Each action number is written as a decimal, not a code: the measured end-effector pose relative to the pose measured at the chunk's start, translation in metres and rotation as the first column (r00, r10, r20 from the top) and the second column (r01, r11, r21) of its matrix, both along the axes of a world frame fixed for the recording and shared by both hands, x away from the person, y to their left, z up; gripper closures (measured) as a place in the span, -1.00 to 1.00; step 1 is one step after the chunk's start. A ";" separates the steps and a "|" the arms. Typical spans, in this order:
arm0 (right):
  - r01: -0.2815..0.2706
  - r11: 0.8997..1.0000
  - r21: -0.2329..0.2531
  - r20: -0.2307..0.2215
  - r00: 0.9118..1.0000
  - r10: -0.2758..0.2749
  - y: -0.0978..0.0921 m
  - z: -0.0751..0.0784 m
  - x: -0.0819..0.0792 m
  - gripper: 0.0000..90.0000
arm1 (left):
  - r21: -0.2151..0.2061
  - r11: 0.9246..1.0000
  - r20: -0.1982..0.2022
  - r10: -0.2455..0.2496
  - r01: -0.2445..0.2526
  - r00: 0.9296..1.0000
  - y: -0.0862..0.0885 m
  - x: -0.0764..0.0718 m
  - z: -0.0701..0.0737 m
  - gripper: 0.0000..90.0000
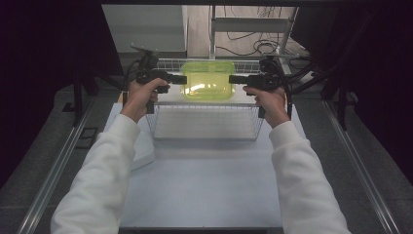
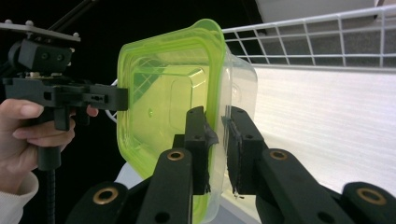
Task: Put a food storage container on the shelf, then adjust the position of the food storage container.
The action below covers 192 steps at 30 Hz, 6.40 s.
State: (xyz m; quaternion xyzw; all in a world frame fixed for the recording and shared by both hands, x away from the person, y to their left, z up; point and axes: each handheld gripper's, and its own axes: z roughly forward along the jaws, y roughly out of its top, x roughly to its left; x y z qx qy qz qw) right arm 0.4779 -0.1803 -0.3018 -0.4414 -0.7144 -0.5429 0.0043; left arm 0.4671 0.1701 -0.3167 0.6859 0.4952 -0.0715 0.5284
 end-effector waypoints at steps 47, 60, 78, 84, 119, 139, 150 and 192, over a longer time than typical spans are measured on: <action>0.197 0.980 0.025 -0.116 0.974 -0.193 0.008 0.000 0.027 -0.20 | 0.036 0.991 0.087 0.127 -0.131 0.988 -0.004 0.018 0.000 -0.45; 0.111 0.991 -0.079 0.100 0.990 -0.103 0.005 0.019 -0.038 -0.37 | 0.121 0.985 0.236 0.089 -0.120 0.968 0.001 -0.055 0.016 -0.50; -0.052 0.985 -0.164 0.143 0.987 0.075 -0.040 -0.073 -0.142 -0.34 | 0.280 0.960 0.185 -0.027 -0.026 0.982 0.006 -0.173 -0.091 -0.45; -0.078 0.976 -0.203 0.068 0.993 0.093 -0.045 -0.112 -0.165 -0.33 | 0.293 0.956 0.140 -0.044 0.001 0.989 0.011 -0.195 -0.116 -0.44; -0.100 0.956 -0.275 -0.054 0.995 0.088 -0.050 -0.165 -0.183 -0.33 | 0.402 0.915 0.047 -0.045 0.023 0.998 0.013 -0.207 -0.141 -0.37; -0.073 0.955 -0.287 -0.075 0.996 0.053 -0.051 -0.169 -0.179 -0.33 | 0.423 0.891 0.031 0.168 -0.165 0.985 0.110 -0.178 -0.121 0.11; -0.075 0.955 -0.288 -0.088 0.995 0.052 -0.051 -0.171 -0.177 -0.33 | 0.432 0.878 -0.014 0.233 -0.204 0.972 0.147 -0.121 -0.115 0.73; -0.105 0.951 -0.292 -0.100 0.992 0.078 -0.051 -0.175 -0.176 -0.32 | 0.495 0.867 -0.142 0.152 -0.063 0.978 0.136 -0.062 -0.161 1.00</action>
